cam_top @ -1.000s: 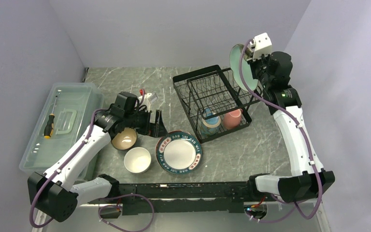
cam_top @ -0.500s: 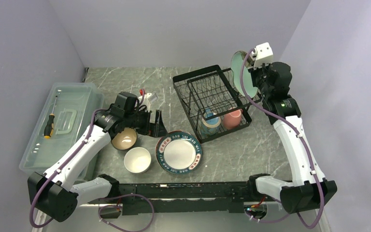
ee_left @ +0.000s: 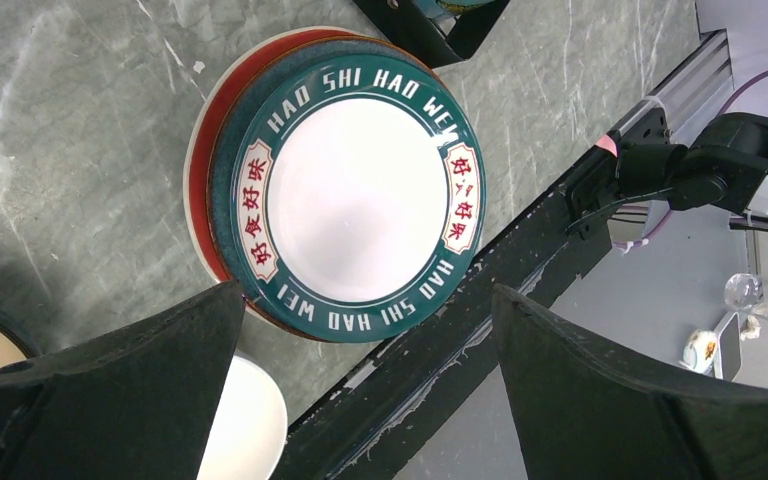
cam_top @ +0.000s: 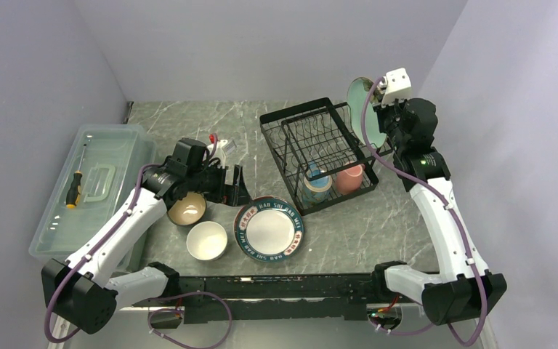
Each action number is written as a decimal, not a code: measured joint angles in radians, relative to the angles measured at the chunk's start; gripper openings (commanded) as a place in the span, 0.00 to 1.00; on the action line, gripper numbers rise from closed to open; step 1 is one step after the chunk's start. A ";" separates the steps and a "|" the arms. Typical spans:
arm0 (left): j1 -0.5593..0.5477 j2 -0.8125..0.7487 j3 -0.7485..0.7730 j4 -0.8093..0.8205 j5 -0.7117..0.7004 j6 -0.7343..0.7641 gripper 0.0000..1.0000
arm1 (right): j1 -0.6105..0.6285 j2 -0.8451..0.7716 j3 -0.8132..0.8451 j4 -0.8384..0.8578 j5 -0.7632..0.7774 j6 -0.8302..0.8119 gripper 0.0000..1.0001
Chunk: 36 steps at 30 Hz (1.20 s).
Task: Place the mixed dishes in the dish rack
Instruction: Insert the plate into the dish rack.
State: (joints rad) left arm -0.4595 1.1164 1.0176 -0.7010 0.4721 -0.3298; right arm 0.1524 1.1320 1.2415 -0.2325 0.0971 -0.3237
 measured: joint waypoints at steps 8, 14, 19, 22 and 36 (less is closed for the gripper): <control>0.000 0.000 0.000 0.000 -0.007 0.000 0.99 | 0.000 -0.045 -0.062 0.050 -0.009 -0.002 0.00; 0.000 0.000 0.000 0.000 -0.007 0.000 0.99 | 0.000 -0.084 -0.109 0.086 -0.013 -0.007 0.00; 0.000 0.000 0.000 0.000 -0.007 0.000 0.99 | 0.000 -0.106 -0.133 0.100 -0.025 -0.010 0.00; 0.000 0.000 0.000 0.000 -0.007 0.000 0.99 | 0.000 -0.110 -0.138 0.105 -0.029 -0.014 0.00; 0.000 -0.003 0.000 0.000 -0.007 0.000 0.99 | 0.004 -0.100 -0.142 0.111 -0.028 -0.014 0.15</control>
State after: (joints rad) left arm -0.4595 1.1130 1.0176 -0.7010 0.4648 -0.3298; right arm 0.1562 1.0325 1.1000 -0.1215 0.0689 -0.3378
